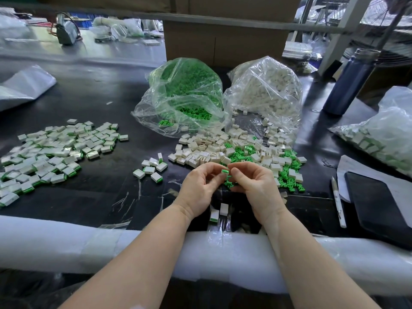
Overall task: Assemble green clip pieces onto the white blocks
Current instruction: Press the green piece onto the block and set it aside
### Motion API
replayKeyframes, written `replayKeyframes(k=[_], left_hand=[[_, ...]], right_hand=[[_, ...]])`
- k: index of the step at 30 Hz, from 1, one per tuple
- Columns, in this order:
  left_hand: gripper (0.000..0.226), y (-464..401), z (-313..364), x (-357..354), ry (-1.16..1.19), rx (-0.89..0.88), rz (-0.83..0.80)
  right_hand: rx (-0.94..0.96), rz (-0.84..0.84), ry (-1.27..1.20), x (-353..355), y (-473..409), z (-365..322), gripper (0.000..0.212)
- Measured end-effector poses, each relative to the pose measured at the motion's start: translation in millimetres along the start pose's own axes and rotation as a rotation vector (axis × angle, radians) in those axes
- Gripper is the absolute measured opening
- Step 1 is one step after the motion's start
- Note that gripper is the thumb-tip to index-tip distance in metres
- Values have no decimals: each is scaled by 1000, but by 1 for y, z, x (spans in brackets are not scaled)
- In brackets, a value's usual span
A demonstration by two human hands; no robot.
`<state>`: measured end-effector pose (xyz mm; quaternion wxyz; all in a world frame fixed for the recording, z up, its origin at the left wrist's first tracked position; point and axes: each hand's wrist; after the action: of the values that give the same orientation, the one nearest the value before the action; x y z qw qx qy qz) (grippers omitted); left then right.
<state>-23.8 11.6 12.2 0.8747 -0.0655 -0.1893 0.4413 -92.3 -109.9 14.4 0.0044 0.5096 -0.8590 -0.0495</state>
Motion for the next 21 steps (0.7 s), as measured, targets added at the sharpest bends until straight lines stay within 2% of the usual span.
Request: replayKeyframes(k=[8,15,21], left_hand=[[15,-1,-3,0,139,38,98],[8,-1,-2,1,48,-6,161],[18,-1,-3,0,2,-14,226]], right_hand=[[68,5,176,-2,-1,3,10],[155,63,365,-3,-2,6,7],[235,77,521,-4,-2,8,2]])
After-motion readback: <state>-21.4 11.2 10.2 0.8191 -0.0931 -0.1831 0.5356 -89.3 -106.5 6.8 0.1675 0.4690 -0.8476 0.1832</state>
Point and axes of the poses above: each hand's wrist, its own y-axis away from the middle knuckle, its own x-axis out of the back of the hand, z = x × y, and after that the axes turned 8 degrees about -x, right-handed
